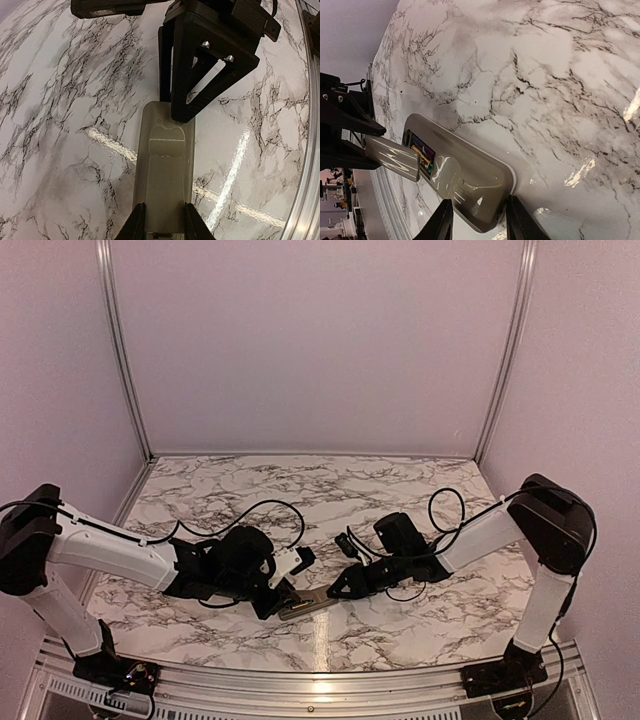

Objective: Load the batteries into the remote control
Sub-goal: Place the battery cover on the remote control without the battery cover.

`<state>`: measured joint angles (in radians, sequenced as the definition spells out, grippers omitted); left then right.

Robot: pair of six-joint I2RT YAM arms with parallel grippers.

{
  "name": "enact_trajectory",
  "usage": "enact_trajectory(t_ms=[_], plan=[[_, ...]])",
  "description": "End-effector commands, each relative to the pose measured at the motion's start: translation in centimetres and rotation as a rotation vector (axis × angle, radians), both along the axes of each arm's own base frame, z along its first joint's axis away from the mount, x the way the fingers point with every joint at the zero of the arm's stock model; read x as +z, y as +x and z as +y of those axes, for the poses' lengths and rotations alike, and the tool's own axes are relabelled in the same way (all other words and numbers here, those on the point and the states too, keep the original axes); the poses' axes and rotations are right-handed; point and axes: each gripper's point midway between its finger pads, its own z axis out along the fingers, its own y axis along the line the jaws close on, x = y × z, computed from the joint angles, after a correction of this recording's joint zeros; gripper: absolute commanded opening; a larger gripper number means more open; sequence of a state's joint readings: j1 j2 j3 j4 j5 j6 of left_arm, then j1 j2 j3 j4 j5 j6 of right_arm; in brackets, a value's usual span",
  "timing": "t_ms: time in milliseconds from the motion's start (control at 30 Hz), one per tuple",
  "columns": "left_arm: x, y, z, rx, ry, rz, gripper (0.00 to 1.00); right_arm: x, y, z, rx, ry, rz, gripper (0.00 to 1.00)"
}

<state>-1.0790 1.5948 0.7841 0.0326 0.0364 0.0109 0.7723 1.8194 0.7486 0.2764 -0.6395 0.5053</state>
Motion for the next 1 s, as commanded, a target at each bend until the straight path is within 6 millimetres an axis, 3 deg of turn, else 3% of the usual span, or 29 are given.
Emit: enact_trajectory(t_ms=[0, 567, 967], plan=[[-0.5, 0.2, -0.1, -0.002, 0.013, 0.010, 0.10, -0.9, -0.9, 0.0, 0.013, -0.012, 0.027, 0.35], [-1.6, 0.6, -0.1, 0.005, 0.032, 0.027, 0.10, -0.6, -0.8, 0.3, 0.028, -0.001, 0.020, 0.35], [-2.0, -0.5, -0.8, -0.055, 0.028, 0.082, 0.09, -0.6, -0.9, 0.2, 0.032, 0.000, 0.017, 0.33]])
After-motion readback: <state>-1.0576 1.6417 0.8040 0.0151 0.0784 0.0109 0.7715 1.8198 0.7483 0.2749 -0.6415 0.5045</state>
